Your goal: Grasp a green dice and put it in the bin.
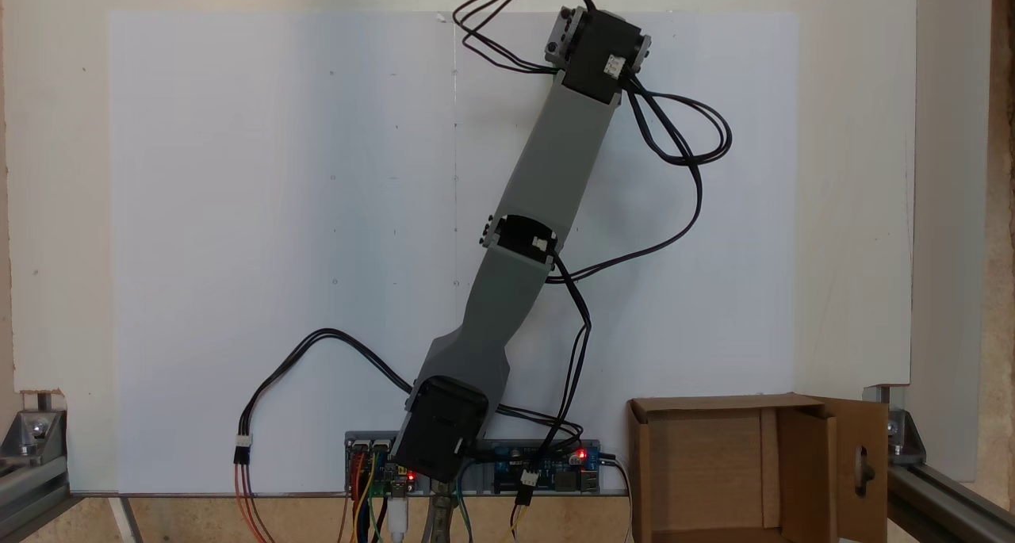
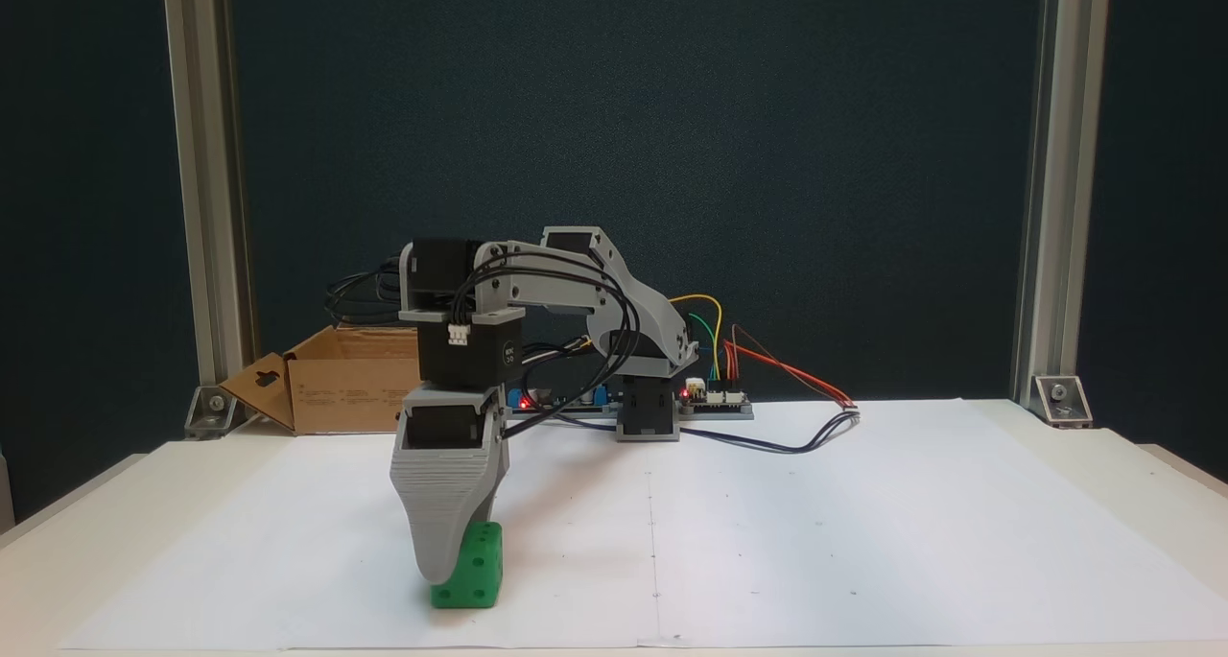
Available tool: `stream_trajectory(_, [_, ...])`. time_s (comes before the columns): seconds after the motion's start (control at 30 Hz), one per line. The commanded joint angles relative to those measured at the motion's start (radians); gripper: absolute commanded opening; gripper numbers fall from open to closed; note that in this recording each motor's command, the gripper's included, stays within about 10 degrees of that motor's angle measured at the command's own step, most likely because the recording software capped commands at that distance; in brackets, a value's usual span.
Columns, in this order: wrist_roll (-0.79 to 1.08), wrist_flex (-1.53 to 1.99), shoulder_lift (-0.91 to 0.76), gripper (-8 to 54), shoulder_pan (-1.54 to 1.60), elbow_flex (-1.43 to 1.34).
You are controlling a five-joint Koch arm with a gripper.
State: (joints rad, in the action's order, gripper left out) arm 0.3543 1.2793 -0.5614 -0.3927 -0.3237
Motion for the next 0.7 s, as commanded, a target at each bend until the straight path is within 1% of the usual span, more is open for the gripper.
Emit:
stream_trajectory(0.0, [-0.052,-0.011,-0.012,43.1,0.002,0.057])
stream_trajectory(0.67, [-0.051,-0.020,0.015,42.1,0.008,0.055])
